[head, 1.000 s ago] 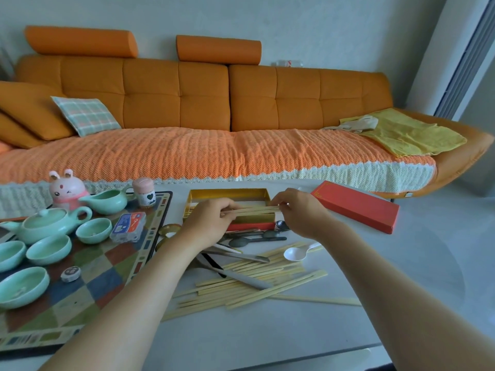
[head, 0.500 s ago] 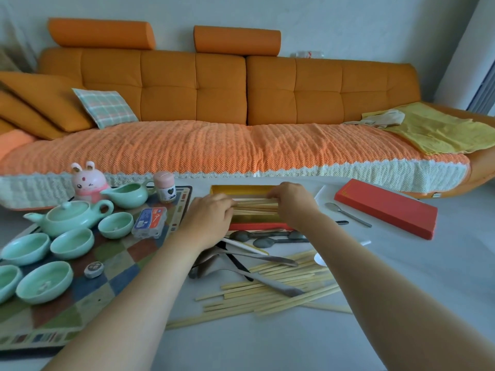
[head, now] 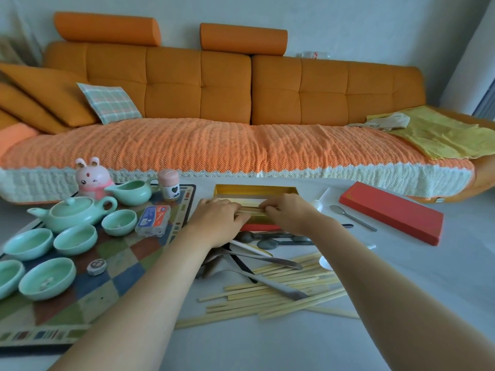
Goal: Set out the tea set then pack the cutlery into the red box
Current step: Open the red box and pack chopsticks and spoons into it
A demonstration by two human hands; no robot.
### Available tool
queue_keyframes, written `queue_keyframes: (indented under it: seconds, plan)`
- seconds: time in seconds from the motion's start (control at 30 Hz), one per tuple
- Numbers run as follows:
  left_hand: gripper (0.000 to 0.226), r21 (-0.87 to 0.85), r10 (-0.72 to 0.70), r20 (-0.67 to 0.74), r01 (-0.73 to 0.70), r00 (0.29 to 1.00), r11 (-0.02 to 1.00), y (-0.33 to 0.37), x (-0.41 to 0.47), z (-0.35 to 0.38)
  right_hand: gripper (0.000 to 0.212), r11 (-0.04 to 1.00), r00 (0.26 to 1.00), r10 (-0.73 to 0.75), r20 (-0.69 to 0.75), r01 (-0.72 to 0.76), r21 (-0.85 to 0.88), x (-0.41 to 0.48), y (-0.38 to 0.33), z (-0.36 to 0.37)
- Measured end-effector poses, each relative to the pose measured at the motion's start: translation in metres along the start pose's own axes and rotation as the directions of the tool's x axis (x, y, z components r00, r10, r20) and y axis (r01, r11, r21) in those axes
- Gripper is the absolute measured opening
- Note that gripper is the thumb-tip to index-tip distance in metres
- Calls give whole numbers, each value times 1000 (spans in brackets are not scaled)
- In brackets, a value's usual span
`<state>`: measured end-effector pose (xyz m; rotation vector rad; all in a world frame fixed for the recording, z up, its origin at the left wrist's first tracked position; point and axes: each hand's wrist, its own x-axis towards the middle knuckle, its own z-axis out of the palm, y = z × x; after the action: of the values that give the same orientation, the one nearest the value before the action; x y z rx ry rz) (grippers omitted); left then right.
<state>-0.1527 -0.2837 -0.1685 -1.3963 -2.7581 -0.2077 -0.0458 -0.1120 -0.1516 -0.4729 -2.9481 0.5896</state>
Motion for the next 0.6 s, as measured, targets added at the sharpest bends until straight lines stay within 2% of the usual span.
queue_keyframes:
  seconds: [0.1, 0.2, 0.27, 0.33, 0.47, 0.6]
  plan:
    - [50, 17, 68, -79, -67, 995, 998, 5, -4, -4, 35, 998, 997, -41, -68, 43, 34, -9, 0, -5]
    - [32, 58, 181, -246, -172, 952, 983, 19, -10, -9, 31, 986, 968, -164, -191, 164, -17, -19, -3, -19]
    - [17, -14, 223, -284, -237, 932, 971, 31, -14, -12, 30, 982, 971, -184, -154, 176, -63, -29, -6, -27]
    - [9, -119, 226, -237, -260, 945, 958, 43, -21, -15, 28, 983, 988, -150, -37, 145, -115, -40, -5, -32]
    - [11, -106, 299, -175, -320, 938, 941, 61, -32, -11, 22, 974, 978, -95, 185, 130, -187, -67, 6, -37]
    - [11, -176, 247, -23, -247, 969, 953, 69, -37, -10, 17, 991, 972, -37, 232, 65, -115, -82, 24, -40]
